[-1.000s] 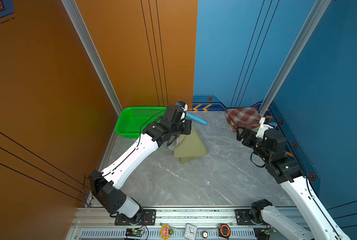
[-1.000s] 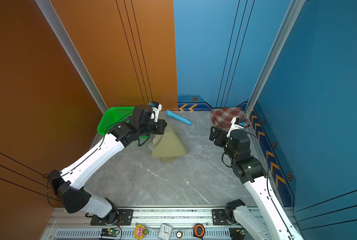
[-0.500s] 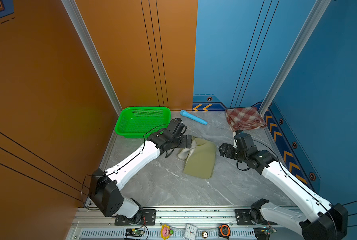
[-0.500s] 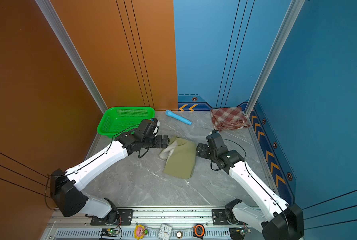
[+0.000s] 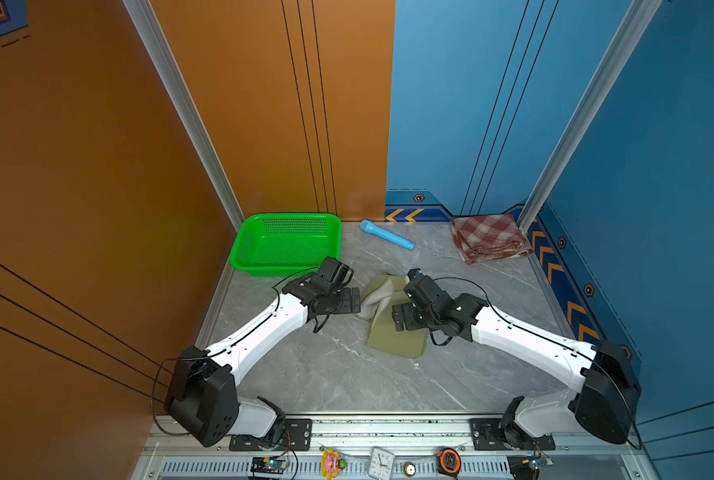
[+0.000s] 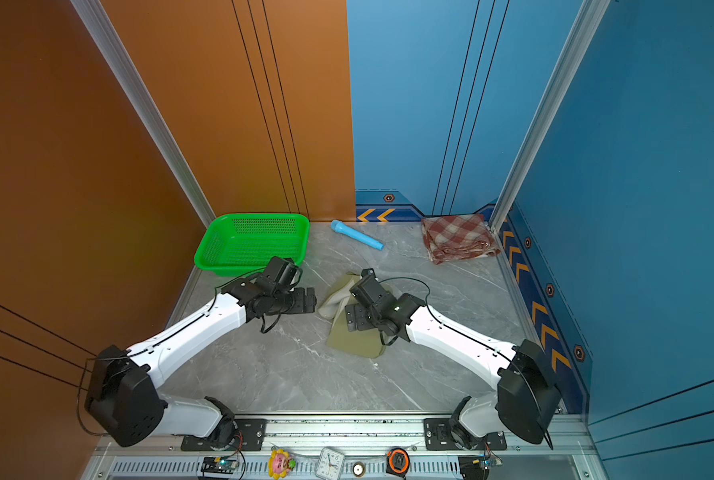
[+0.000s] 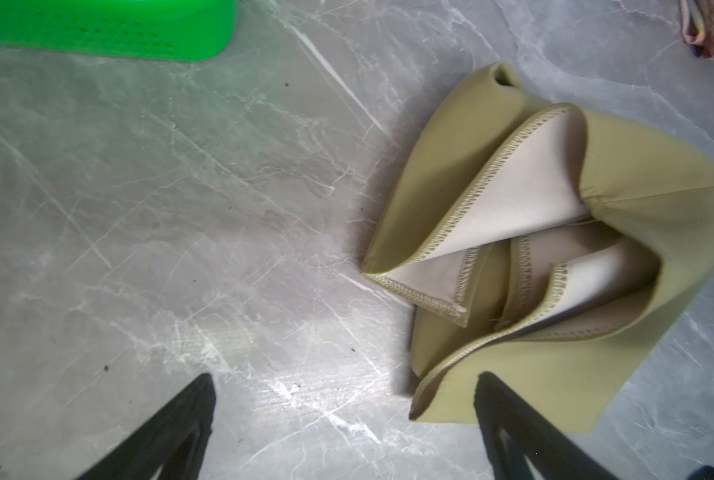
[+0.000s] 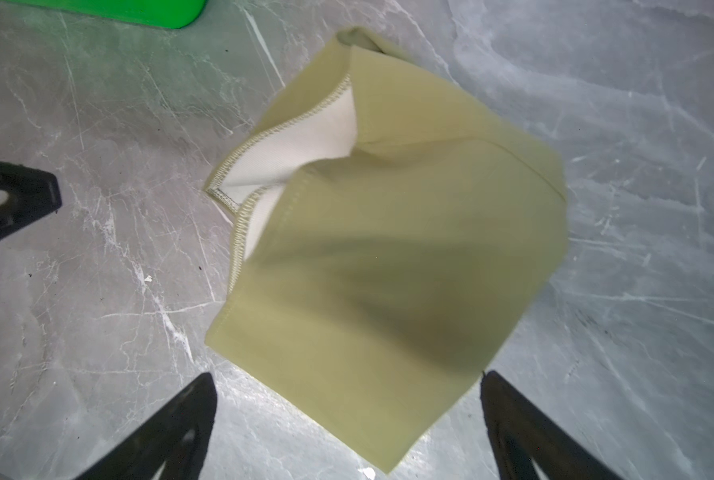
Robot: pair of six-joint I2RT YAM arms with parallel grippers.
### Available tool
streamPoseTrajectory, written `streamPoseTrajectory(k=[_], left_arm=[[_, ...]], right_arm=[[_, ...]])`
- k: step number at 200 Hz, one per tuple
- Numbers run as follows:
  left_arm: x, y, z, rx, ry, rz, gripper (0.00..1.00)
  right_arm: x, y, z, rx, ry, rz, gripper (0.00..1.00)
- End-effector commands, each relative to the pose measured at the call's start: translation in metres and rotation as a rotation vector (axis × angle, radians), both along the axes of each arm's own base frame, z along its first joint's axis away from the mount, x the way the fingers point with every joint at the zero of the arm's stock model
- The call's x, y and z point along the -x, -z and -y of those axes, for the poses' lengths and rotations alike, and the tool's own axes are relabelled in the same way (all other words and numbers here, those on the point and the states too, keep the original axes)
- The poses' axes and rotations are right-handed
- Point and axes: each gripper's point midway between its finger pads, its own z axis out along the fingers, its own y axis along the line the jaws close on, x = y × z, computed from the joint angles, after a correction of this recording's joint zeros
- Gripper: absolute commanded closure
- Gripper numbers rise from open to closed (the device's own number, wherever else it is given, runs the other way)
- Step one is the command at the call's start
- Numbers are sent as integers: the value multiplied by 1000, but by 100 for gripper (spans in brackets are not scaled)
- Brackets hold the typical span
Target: Fold and stack the skirts
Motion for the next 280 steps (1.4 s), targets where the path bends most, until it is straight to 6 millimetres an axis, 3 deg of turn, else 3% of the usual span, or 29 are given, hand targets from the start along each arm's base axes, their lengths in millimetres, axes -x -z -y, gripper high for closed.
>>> streamPoseTrajectory(k=[1,16,26,30,38,44,50,69,86,99,121,125,144,155,161,182,211,244,250,280], left_arm=[[7,-3,-18,51,-65,20,2],[10,0,-28,83,-103,22,2],[12,1,-31,99,-117,27,1],[12,1,-32,103,-121,30,0],[13,3,-35,108,-132,29,0],[12,2,-35,113,-134,34,1],[13,3,-34,117,-132,33,1],[11,5,-32,120,-128,29,2],[10,6,-30,121,-120,30,3],[8,7,-27,119,-113,32,3],[7,9,-23,106,-99,32,3],[6,9,-21,103,-93,31,3],[4,12,-11,82,-64,25,3],[2,13,-5,69,-45,23,3],[1,14,0,63,-34,21,3],[-2,19,12,46,-3,6,3],[-8,28,23,32,11,-11,2],[-15,39,39,38,64,-21,1],[-24,28,47,48,84,11,1],[-36,32,70,13,191,28,2]], right_arm=[[-22,8,-3,100,106,67,0],[-33,28,-5,161,190,64,1],[-41,34,-5,185,242,91,10],[-44,37,-5,191,256,94,18],[-52,39,-8,187,259,102,46],[-56,36,-9,188,262,115,77],[-60,28,-9,182,266,133,100],[-62,-3,0,99,259,144,100],[-55,-24,26,-7,278,112,100],[-47,-28,58,-69,323,76,100],[-33,-12,128,-122,456,17,100],[-30,-7,139,-122,479,10,90],[-18,8,179,-177,572,-42,24],[-13,9,189,-200,595,-41,5],[-10,7,191,-203,596,-34,0],[-4,3,191,-209,578,-27,0],[5,12,181,-191,547,-86,0],[10,19,152,-165,463,-110,0],[10,19,145,-164,448,-109,0],[3,30,104,-151,354,-120,1]])
